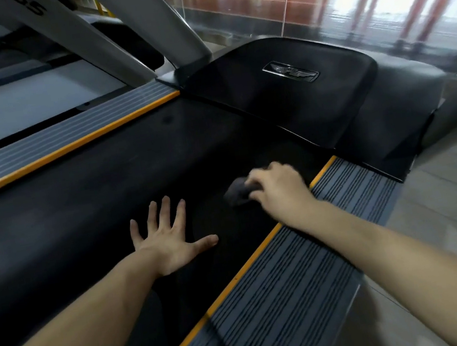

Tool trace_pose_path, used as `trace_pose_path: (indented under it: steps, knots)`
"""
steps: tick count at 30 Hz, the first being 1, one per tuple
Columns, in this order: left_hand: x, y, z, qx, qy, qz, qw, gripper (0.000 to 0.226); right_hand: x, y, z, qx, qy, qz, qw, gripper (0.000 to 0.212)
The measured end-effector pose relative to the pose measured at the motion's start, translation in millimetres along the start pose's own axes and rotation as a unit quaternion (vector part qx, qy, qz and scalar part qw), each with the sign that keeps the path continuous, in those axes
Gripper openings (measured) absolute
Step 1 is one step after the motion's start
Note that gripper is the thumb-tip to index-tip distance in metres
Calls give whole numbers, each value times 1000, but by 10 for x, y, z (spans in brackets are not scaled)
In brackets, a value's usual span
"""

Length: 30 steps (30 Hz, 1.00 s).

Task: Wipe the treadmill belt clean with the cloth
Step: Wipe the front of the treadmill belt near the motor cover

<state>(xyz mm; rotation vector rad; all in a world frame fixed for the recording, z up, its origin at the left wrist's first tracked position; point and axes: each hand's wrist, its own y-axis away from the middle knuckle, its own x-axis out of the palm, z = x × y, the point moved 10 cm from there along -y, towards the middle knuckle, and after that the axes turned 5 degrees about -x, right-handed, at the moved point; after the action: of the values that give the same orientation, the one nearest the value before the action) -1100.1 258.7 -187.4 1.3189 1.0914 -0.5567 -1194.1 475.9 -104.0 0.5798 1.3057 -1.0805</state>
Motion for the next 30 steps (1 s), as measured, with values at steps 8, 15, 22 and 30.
trace_pose_path:
  steps: [8,15,22,30]
  knots:
    - [-17,8,-5,2,4,-7,1000,121,-109,-304,-477,45,54,29,997,21]
    - [-36,9,-22,9,13,-20,1000,119,20,-246,-424,118,40,6,992,17]
    - [-234,194,83,98,121,-114,981,70,99,197,664,-37,-38,-38,998,23]
    - [-526,538,1269,15,99,-272,957,49,313,-208,1038,-28,-54,-66,996,23]
